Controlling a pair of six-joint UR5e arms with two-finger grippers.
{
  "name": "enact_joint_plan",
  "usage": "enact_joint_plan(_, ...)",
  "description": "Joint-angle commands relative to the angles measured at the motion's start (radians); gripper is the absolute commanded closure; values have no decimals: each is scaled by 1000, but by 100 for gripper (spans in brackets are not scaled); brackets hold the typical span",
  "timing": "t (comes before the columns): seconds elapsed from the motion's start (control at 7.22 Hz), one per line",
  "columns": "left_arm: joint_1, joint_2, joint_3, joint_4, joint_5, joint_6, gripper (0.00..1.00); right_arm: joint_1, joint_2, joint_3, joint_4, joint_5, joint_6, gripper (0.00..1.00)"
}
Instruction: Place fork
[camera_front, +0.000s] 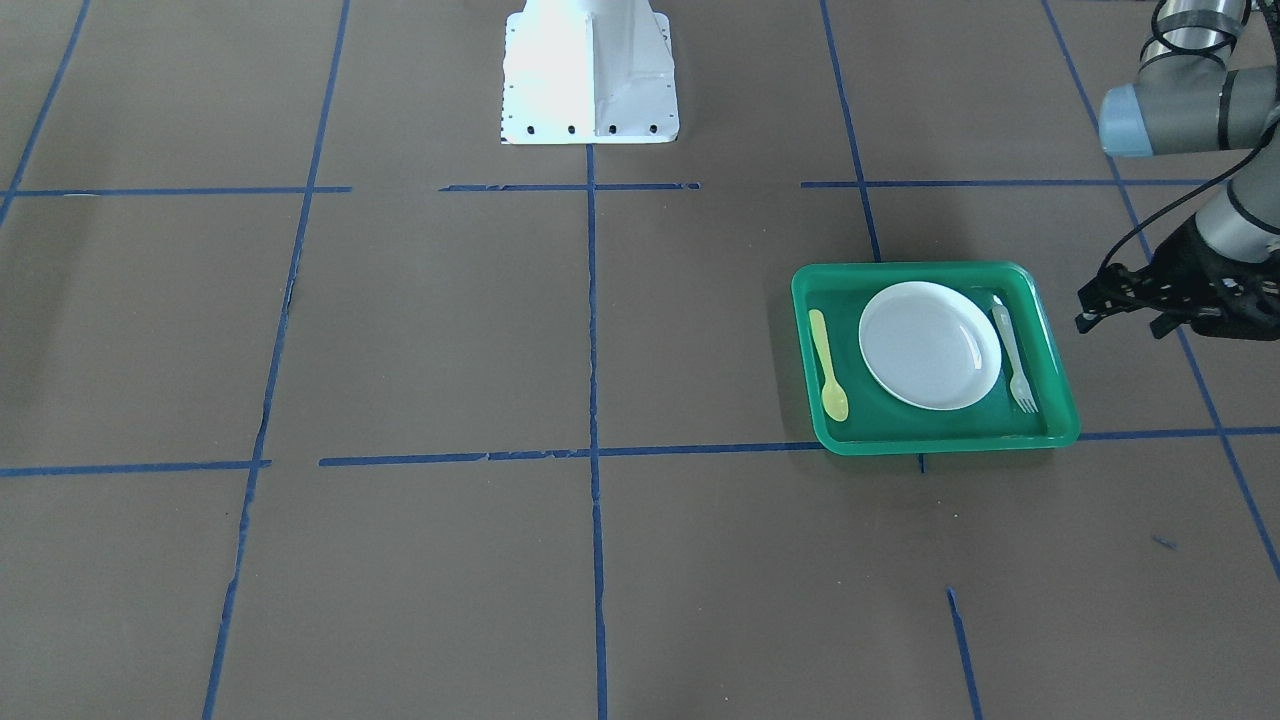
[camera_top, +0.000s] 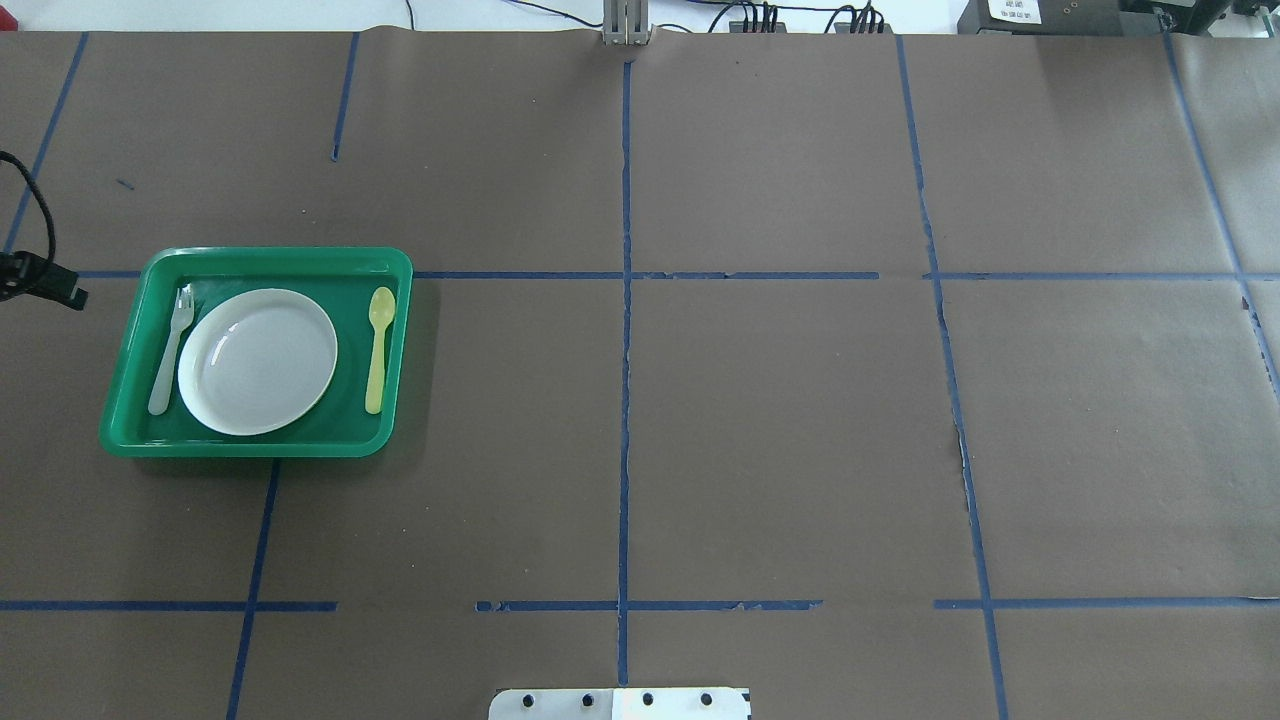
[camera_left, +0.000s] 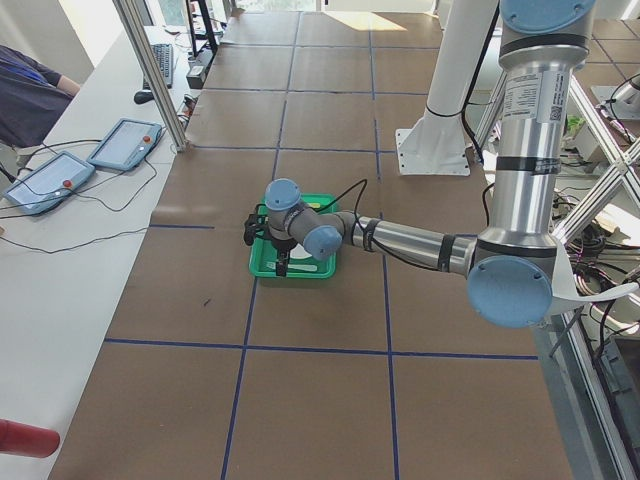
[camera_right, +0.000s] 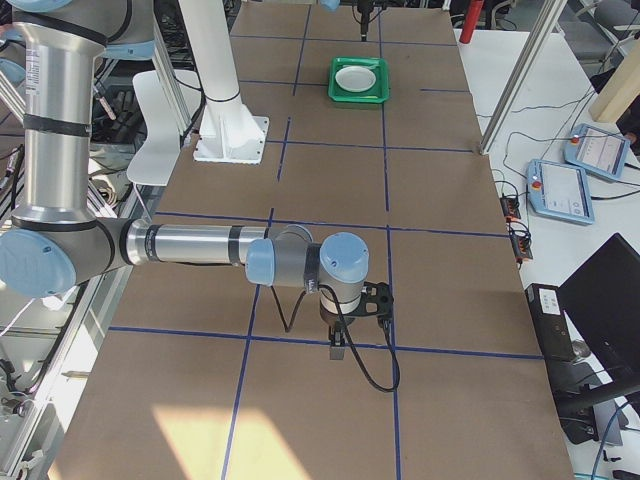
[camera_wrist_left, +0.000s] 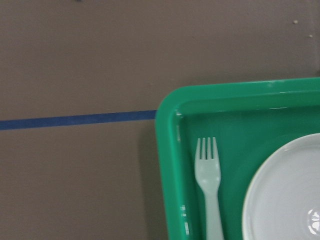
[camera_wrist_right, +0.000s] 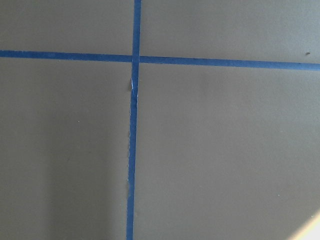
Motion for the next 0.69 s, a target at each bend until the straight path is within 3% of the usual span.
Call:
enact_joint_plan(0.0, -195, 6, -10, 207, 3, 363, 1, 0, 0, 0, 0, 0, 0, 0)
enact_joint_plan(0.28, -349, 8, -10, 373, 2, 583, 0, 0, 0, 0, 0, 0, 0, 0)
enact_joint_plan(0.55, -444, 54, -21, 416, 0, 597, 0, 0, 0, 0, 0, 0, 0, 0)
